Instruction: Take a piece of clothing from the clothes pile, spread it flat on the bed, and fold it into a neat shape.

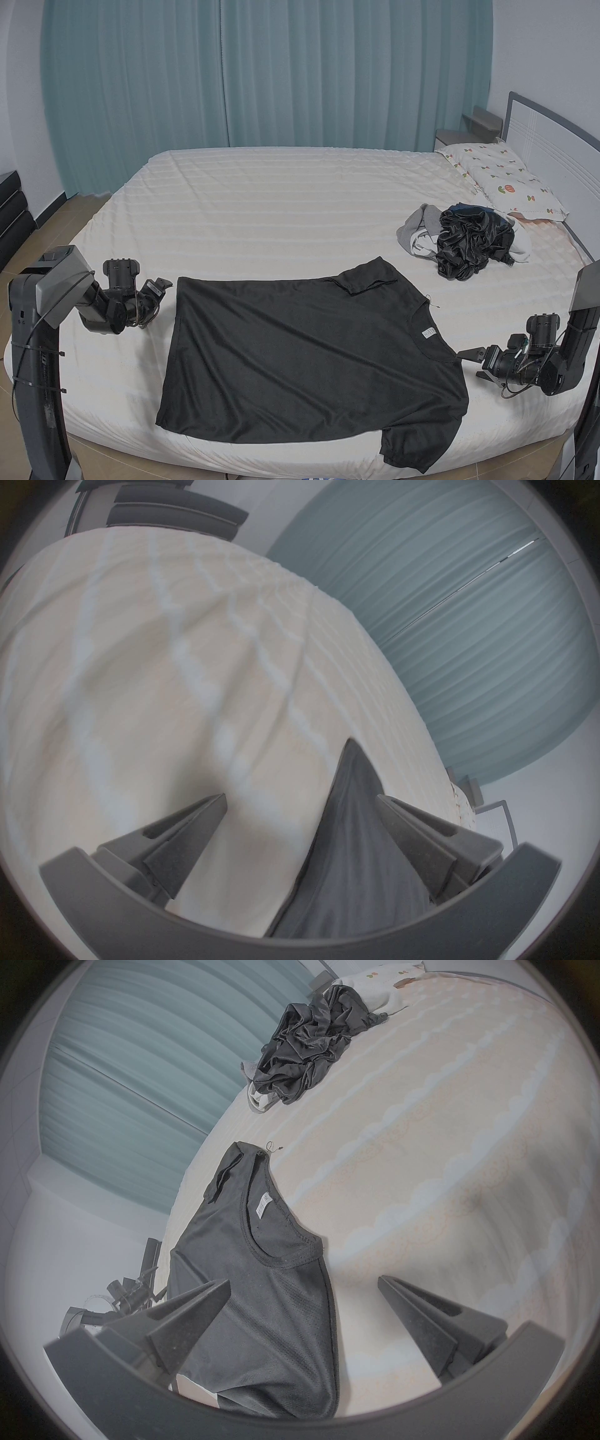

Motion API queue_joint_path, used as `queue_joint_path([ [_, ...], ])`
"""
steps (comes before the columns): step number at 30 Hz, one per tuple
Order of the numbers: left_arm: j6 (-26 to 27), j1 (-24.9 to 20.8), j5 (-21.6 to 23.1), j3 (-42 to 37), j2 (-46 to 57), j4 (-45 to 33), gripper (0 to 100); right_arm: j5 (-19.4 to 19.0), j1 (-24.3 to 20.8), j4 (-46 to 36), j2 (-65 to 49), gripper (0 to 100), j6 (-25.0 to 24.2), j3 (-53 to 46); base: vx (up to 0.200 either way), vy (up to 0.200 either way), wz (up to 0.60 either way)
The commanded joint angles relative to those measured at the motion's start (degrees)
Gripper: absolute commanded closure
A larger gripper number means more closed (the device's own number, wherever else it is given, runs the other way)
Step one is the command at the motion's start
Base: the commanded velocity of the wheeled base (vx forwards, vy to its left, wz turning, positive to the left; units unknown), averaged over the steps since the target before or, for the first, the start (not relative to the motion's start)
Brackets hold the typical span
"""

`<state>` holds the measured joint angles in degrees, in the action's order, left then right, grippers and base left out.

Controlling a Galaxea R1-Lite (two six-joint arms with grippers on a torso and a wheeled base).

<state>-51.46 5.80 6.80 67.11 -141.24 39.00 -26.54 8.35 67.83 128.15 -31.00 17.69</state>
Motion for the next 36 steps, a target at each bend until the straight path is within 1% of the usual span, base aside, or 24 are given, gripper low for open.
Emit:
queue_joint_path([
  [1,-1.3,-1.6,3.7,-23.9,14.7,8.4,0,0.0,0.0,0.0,-0.2,0,0.2,-0.5,0.000,0.000,0.00],
  [2,-1.2,-2.6,3.7,-28.0,15.9,9.8,0,0.0,0.0,0.0,-0.2,0,0.2,-0.5,0.000,0.000,0.00],
  [5,-1.0,-3.3,3.7,-32.5,16.8,12.0,0,0.0,0.0,0.0,0.0,0,0.2,-0.5,0.000,0.000,0.00],
  [9,-0.9,-4.6,3.7,-37.6,17.0,15.8,0,0.0,0.0,0.0,-0.1,0,0.2,-0.5,0.000,0.000,0.00],
  [14,-0.6,-6.1,4.7,-42.7,17.0,18.5,0,0.0,0.0,0.0,-0.1,0,0.2,-0.6,0.000,0.000,0.00],
  [18,1.4,-6.5,5.2,-45.0,17.3,19.1,0,0.0,-0.1,0.0,0.0,0,0.2,-0.6,0.000,0.000,0.00],
  [19,5.4,-6.7,5.3,-49.0,19.0,20.2,0,0.0,-0.1,0.0,0.0,0,0.2,-0.6,0.000,0.000,0.00],
  [22,8.5,-7.2,6.2,-53.0,20.7,21.2,0,0.0,-0.1,0.0,-0.1,0,0.2,-0.7,0.000,0.000,0.00],
  [27,9.8,-9.4,6.5,-54.8,20.2,21.3,0,0.0,-0.2,0.0,0.0,0,0.3,-0.8,0.000,0.000,0.00],
  [33,10.0,-9.8,6.5,-54.0,18.6,21.5,0,0.0,-0.7,0.1,-0.2,0,0.3,-1.3,0.000,0.000,0.00],
  [36,11.2,-9.8,6.0,-53.6,17.2,21.4,0,0.0,-0.8,1.5,0.1,0,0.4,-1.7,0.000,0.000,0.00],
])
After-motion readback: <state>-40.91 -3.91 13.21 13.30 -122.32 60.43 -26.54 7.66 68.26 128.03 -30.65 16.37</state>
